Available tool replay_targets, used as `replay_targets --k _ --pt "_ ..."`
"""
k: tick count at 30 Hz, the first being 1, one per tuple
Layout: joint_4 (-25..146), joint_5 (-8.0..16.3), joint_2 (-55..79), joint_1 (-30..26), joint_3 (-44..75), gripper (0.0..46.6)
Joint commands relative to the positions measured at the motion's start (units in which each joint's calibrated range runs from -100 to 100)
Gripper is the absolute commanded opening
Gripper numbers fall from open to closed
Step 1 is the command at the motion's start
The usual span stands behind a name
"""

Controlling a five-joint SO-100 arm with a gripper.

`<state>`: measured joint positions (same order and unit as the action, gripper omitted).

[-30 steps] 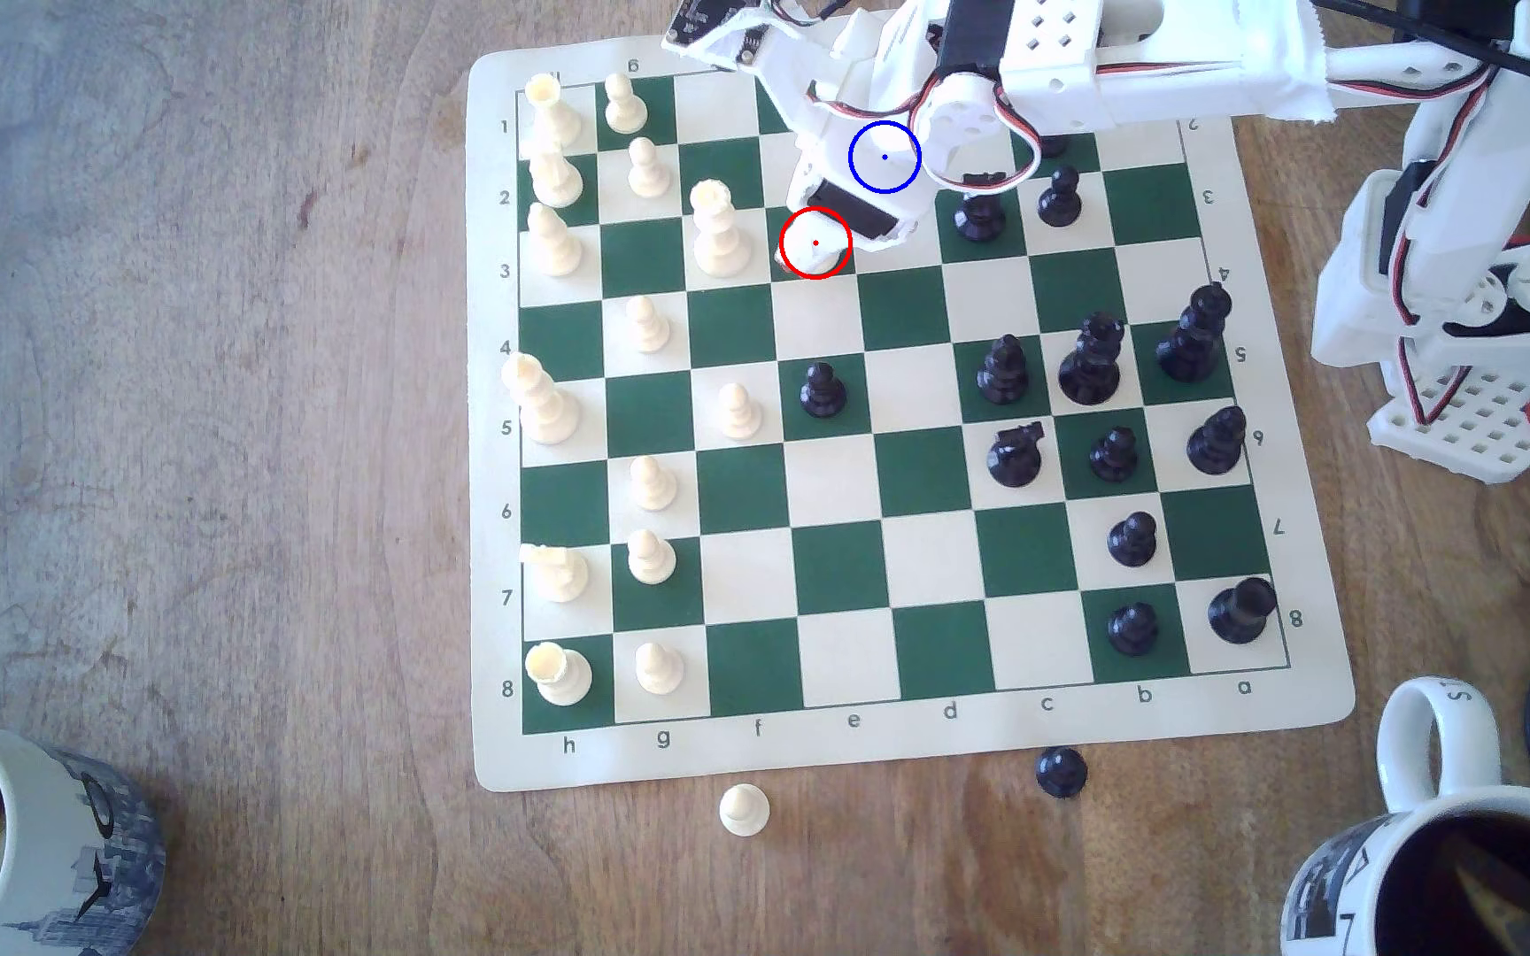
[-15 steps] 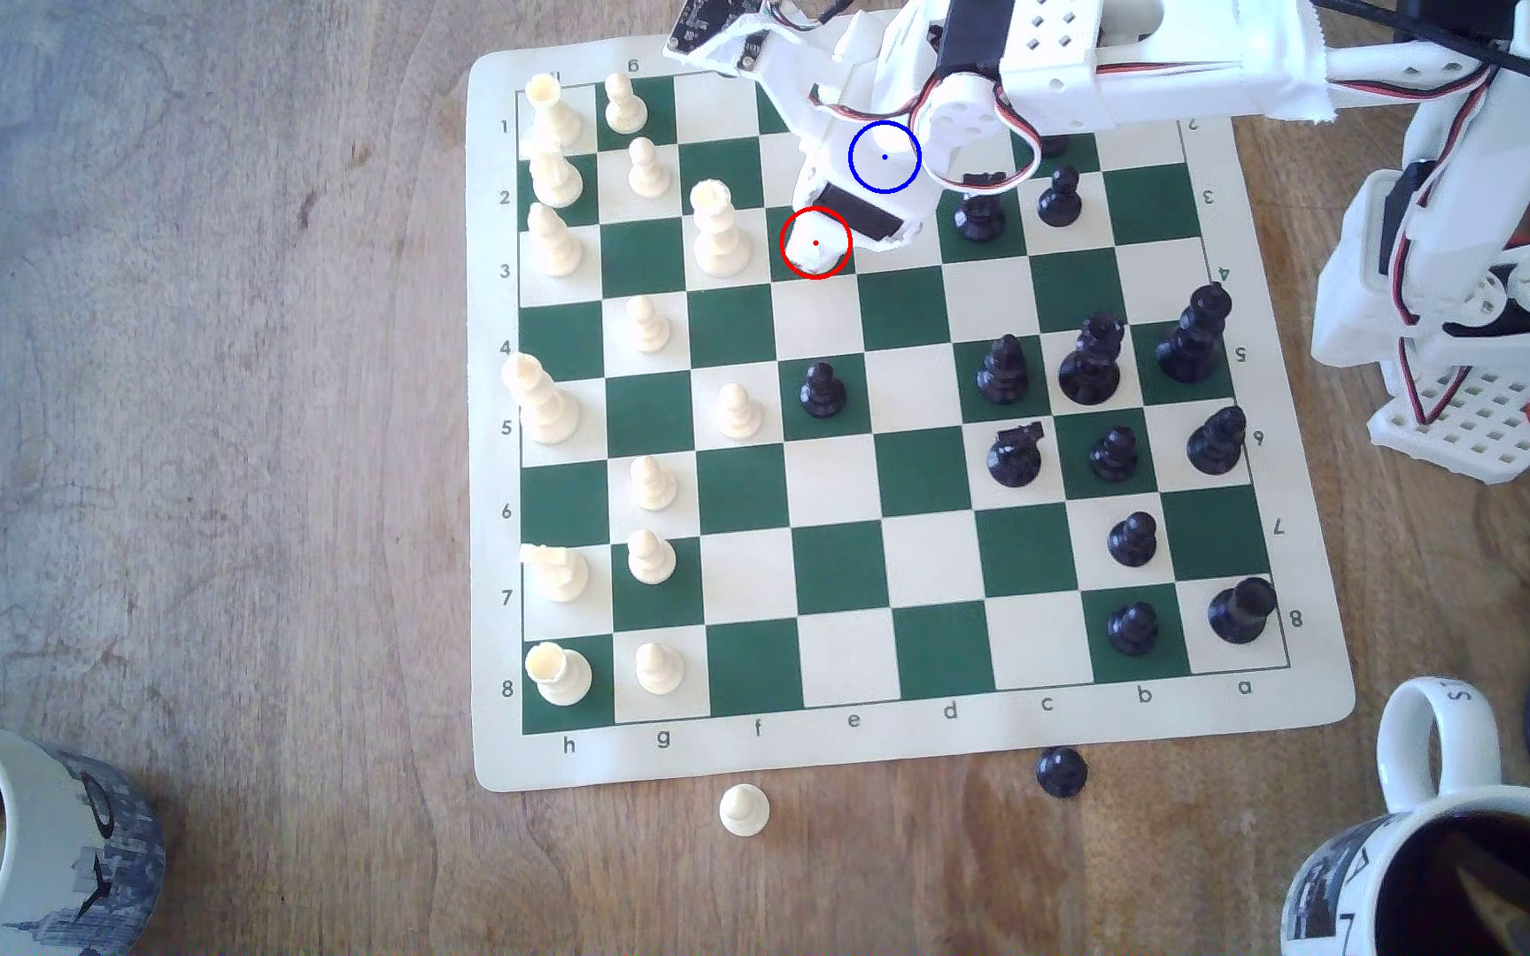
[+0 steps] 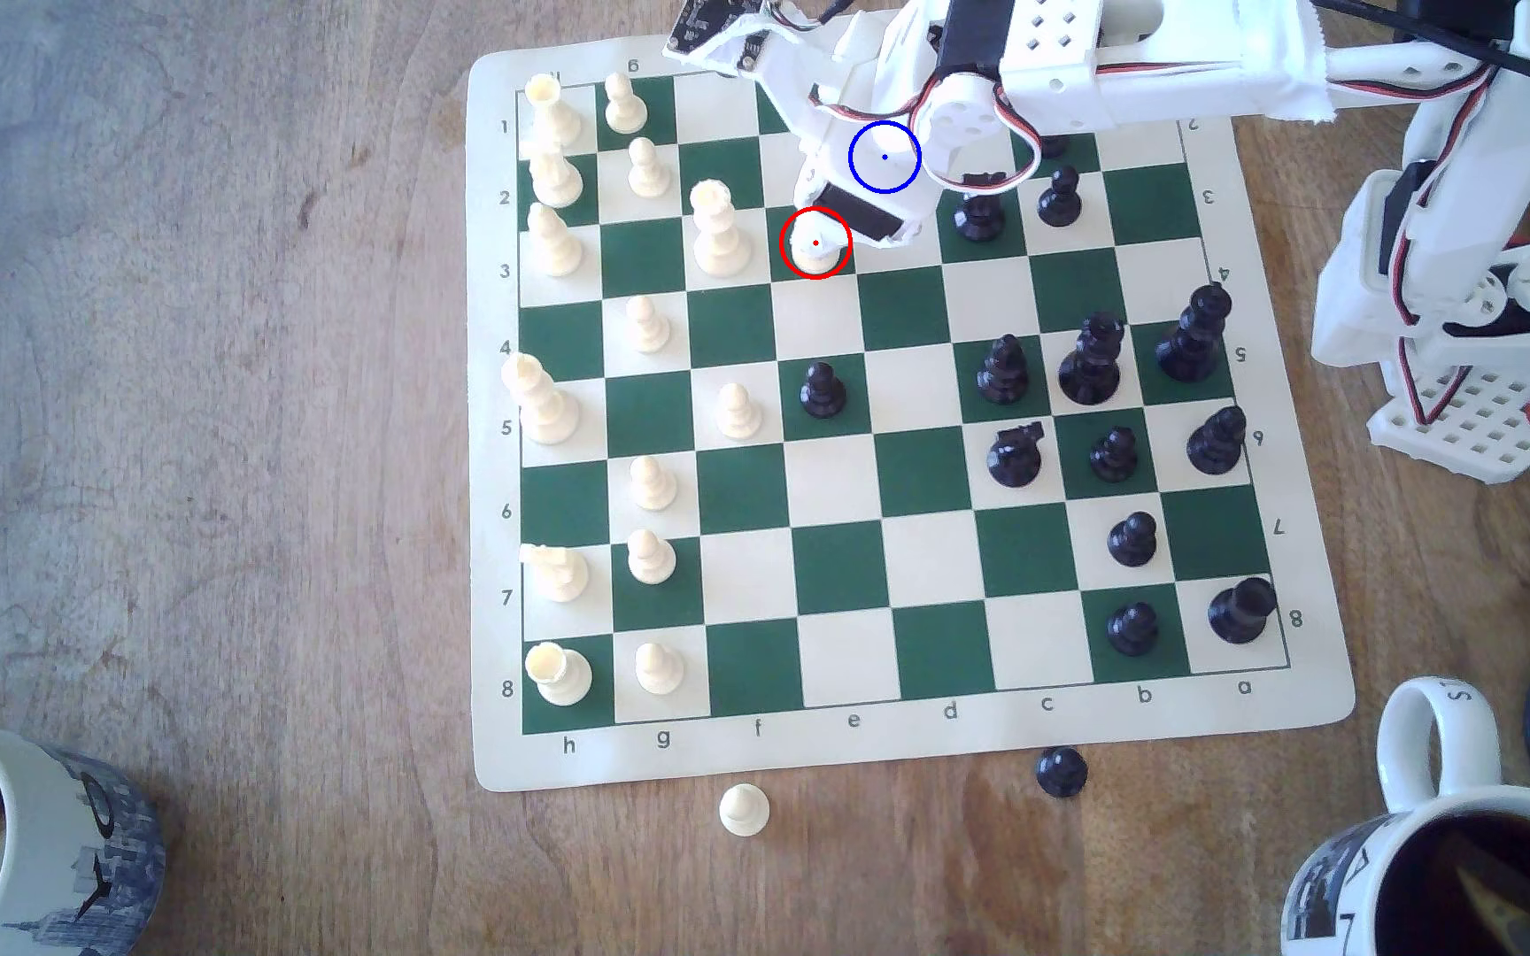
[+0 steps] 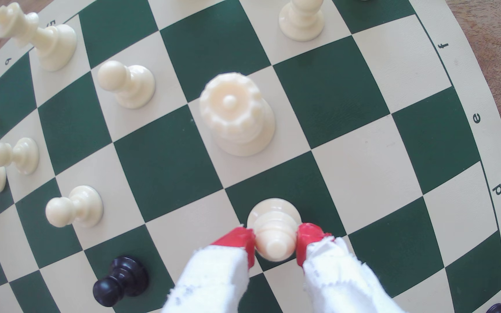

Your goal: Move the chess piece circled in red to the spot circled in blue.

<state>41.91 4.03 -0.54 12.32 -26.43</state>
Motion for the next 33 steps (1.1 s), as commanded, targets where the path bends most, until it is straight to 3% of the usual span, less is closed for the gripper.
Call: replay_targets --k 1,12,23,33 --pt "0.18 -0.34 -3.28 0.47 4.22 4.0" --pt "3.87 -0.83 -12.87 3.13 5.49 3.4" --pt "1.9 -2.1 -19.06 10.64 -6.11 3.2" --pt "-3.99 -2.39 -16.77 12.28 -12.55 3.2"
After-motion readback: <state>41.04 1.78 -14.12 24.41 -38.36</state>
